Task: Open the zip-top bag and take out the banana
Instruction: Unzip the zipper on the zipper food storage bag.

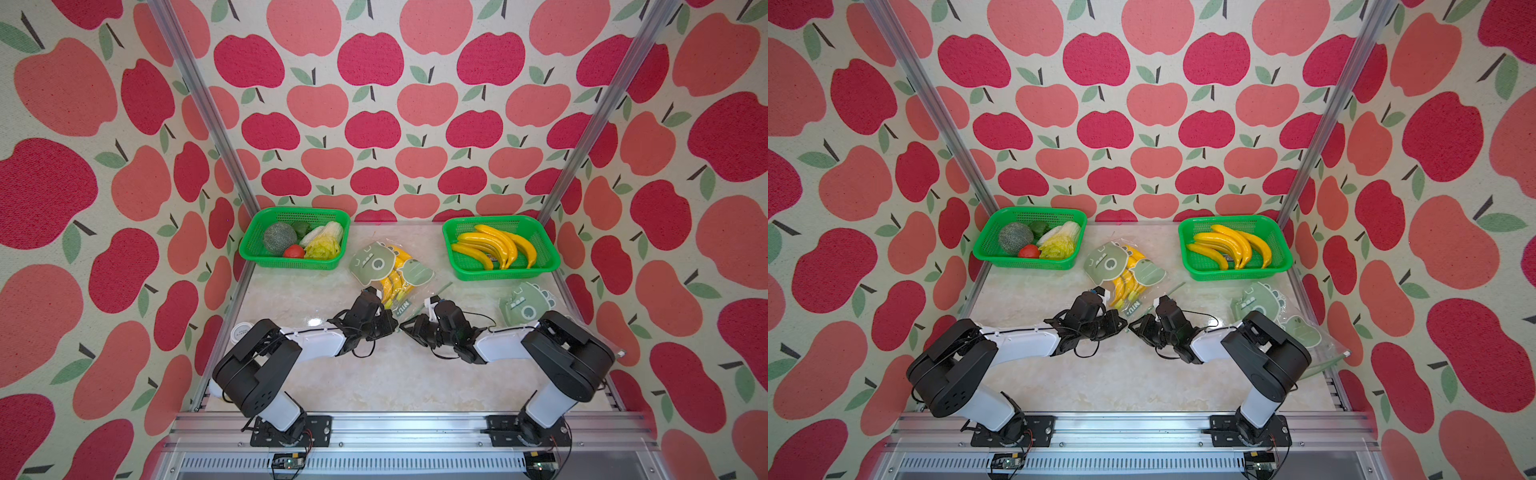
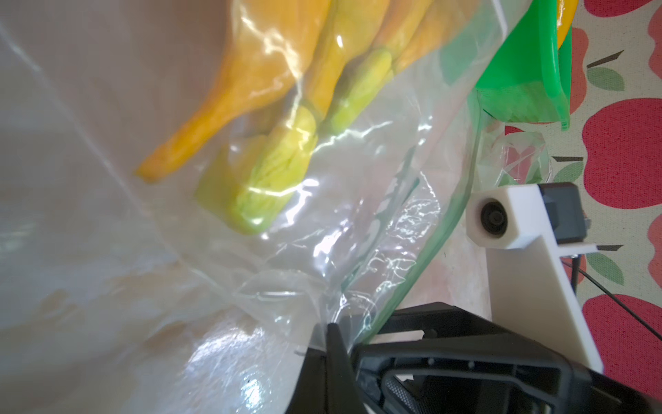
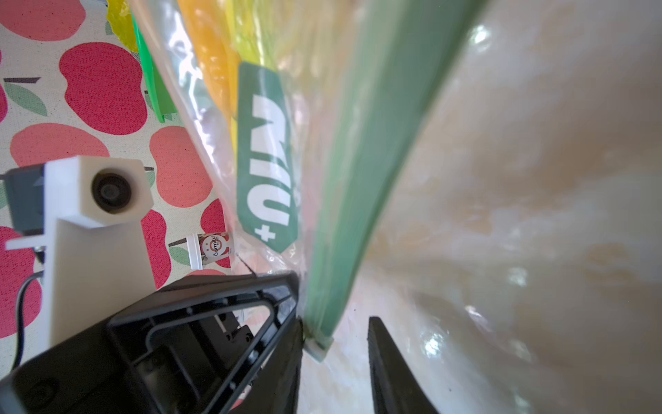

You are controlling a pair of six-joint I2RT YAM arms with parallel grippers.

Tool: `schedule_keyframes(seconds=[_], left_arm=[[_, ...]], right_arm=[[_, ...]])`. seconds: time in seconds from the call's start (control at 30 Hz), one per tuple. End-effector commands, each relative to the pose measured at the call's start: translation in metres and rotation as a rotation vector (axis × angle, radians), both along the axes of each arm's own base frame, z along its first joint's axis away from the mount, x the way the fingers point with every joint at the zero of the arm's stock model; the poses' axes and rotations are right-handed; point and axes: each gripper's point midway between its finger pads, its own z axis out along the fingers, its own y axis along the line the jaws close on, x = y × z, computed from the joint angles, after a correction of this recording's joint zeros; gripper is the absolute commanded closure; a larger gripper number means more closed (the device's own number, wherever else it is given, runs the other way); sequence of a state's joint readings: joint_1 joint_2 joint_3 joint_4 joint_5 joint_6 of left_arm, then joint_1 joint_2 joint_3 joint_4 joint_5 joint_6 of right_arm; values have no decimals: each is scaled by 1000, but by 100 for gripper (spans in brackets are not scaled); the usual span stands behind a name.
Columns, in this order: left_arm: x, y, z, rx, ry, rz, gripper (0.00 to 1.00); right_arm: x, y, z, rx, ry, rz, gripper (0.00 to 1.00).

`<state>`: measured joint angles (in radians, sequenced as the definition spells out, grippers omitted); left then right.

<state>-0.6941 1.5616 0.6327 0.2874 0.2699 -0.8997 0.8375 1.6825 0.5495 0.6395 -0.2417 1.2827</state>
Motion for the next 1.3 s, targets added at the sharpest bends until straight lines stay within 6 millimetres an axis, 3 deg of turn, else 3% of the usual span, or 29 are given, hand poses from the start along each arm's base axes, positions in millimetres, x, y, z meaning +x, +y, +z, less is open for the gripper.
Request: schedule_keyframes(seconds=[0.0, 0.53, 0.9, 1.27], left_arm=[[5, -5, 6, 10, -25, -11, 100], [2, -8, 0, 31, -15, -26, 100], [-4, -11, -1, 50, -20, -48, 100], [-10, -12, -6, 68, -17, -63, 100]], right_arm=[[-2, 5, 1, 43, 26, 1, 68], [5, -3, 13, -5, -56, -19, 86], [14, -17, 10, -111, -75, -59, 87], [30, -24, 23, -82, -97, -112, 88]])
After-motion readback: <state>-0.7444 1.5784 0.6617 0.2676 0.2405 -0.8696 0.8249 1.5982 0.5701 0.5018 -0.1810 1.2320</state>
